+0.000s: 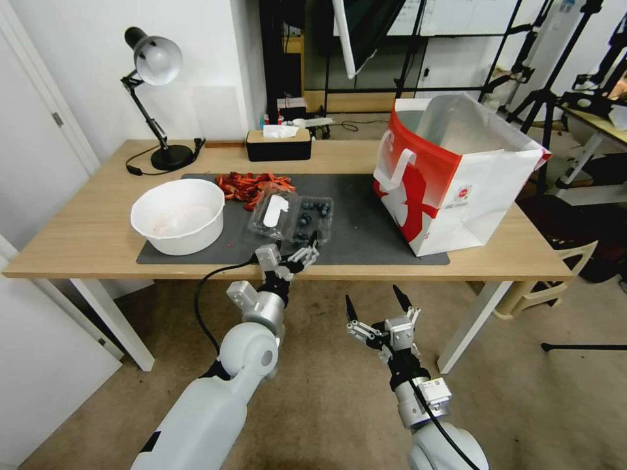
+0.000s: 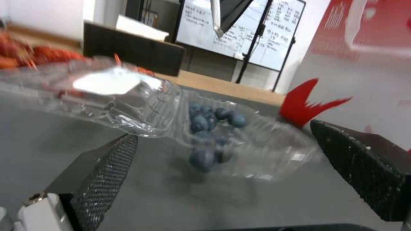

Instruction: Close the takeout container lid, then place the container into the takeout bag.

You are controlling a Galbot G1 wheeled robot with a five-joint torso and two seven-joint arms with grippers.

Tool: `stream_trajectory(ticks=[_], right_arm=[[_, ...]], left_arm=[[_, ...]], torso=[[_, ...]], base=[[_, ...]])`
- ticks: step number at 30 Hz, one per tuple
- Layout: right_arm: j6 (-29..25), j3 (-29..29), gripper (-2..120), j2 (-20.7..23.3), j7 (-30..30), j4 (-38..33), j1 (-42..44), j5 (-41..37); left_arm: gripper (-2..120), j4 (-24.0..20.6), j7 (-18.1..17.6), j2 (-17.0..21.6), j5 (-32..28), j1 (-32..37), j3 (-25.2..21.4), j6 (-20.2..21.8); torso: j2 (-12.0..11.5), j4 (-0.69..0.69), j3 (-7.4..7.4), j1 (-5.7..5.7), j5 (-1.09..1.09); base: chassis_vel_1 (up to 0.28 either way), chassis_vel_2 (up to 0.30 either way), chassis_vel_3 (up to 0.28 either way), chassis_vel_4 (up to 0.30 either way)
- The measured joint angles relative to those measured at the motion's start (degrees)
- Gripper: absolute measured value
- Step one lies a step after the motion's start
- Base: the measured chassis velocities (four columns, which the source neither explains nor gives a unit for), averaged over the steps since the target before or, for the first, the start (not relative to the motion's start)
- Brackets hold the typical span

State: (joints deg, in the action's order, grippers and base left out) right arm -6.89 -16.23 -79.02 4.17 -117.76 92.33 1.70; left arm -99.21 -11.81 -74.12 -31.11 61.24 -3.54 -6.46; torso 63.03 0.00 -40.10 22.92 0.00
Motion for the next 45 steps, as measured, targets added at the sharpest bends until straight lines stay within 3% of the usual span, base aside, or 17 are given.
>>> stream_trajectory(ticks=[6,20,29,32,38,45], right_arm=[[-0.1,0.0,100,-0.1,0.0,0.0,0.0,0.1],[-0.1,0.0,100,-0.2,-0.1,0.0,-0.1,0.2],[-0.1,0.0,100,-0.3,-0.1,0.1,-0.2,0.3],[0.0,0.0,100,-0.4,-0.1,0.2,-0.4,0.4],[0.0,0.1,100,-0.6,-0.1,0.2,-0.3,0.5],[0.0,0.0,100,-0.7,-0.1,0.1,-0.1,0.7]], left_arm=[[100,1.3,0.2,0.2,5.2,-0.2,-0.2,-1.2],[100,4.0,7.7,1.4,16.6,-0.3,-1.8,-5.7],[100,4.9,11.9,3.2,19.9,-0.6,-3.6,-6.4],[100,5.7,16.3,4.3,23.7,-0.7,-5.3,-8.0],[100,5.7,19.8,5.9,23.9,-0.9,-6.3,-8.0],[100,5.0,27.5,9.7,24.1,-2.5,-8.0,-6.8]], torso=[[0.0,0.0,0.0,0.0,0.0],[0.0,0.0,0.0,0.0,0.0],[0.0,0.0,0.0,0.0,-0.01],[0.0,0.0,0.0,0.0,0.0],[0.0,0.0,0.0,0.0,-0.01],[0.0,0.0,0.0,0.0,-0.01]], base=[[0.0,0.0,0.0,0.0],[0.0,0.0,0.0,0.0],[0.0,0.0,0.0,0.0],[0.0,0.0,0.0,0.0],[0.0,0.0,0.0,0.0],[0.0,0.0,0.0,0.0]])
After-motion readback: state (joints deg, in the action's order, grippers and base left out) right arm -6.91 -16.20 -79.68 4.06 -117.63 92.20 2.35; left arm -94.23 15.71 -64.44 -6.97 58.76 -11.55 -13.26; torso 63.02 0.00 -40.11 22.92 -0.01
